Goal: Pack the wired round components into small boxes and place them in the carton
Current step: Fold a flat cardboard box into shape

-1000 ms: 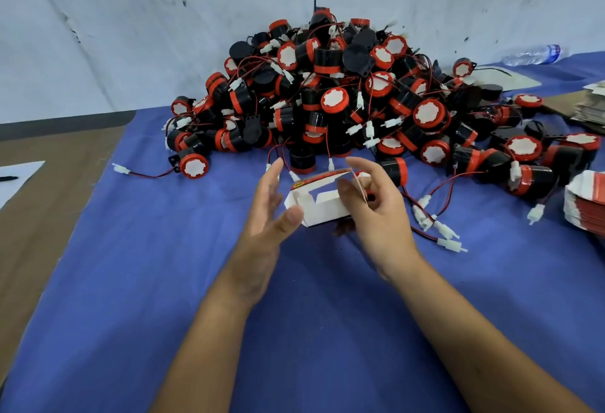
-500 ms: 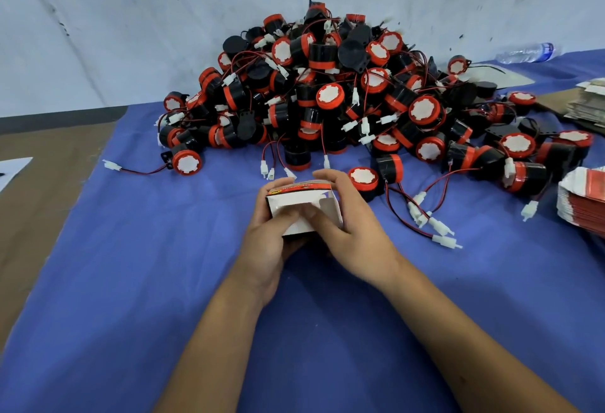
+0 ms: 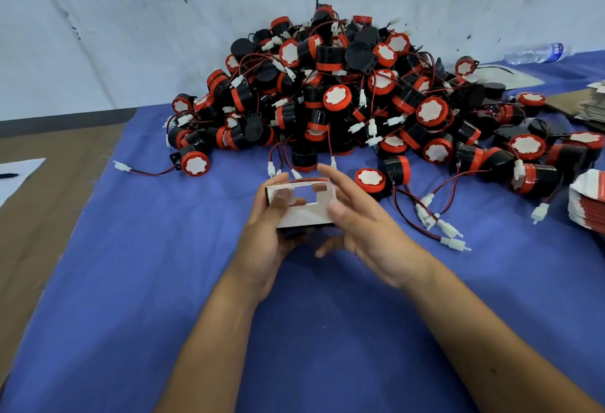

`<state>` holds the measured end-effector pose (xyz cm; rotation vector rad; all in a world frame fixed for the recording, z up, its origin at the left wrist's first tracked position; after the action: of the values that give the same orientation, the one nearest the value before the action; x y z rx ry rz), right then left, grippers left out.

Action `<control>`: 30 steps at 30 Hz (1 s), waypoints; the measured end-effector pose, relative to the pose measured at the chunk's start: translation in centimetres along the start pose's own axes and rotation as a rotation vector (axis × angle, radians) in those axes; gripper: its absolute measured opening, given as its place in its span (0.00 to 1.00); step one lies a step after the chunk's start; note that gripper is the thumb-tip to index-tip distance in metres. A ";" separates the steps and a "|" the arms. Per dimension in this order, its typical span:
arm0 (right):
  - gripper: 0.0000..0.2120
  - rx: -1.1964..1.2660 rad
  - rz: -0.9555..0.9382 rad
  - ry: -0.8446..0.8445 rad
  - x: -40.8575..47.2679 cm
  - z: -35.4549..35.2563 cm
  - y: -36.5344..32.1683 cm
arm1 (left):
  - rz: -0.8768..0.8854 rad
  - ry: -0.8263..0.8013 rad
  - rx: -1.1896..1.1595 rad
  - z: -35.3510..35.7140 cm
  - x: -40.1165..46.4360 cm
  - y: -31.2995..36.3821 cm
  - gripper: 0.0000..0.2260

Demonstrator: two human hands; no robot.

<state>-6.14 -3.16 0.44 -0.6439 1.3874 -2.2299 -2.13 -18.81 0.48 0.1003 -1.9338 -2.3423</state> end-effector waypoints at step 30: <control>0.18 -0.582 -0.115 0.139 -0.5 0.3 -0.2 | 0.511 0.458 0.620 -1.0 -0.3 0.5 0.20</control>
<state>-5.58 -2.98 0.71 -0.7776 2.1484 -1.9750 -1.65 -19.86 0.77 0.1490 -2.0453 -1.2313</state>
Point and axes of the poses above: each hand's wrist, its own x-axis towards the middle knuckle, its own z-axis out of the palm, y = z × x, the point moved 3 cm from there along x, towards the middle knuckle, and after that the axes turned 7 degrees about x, right-handed, at the moved point
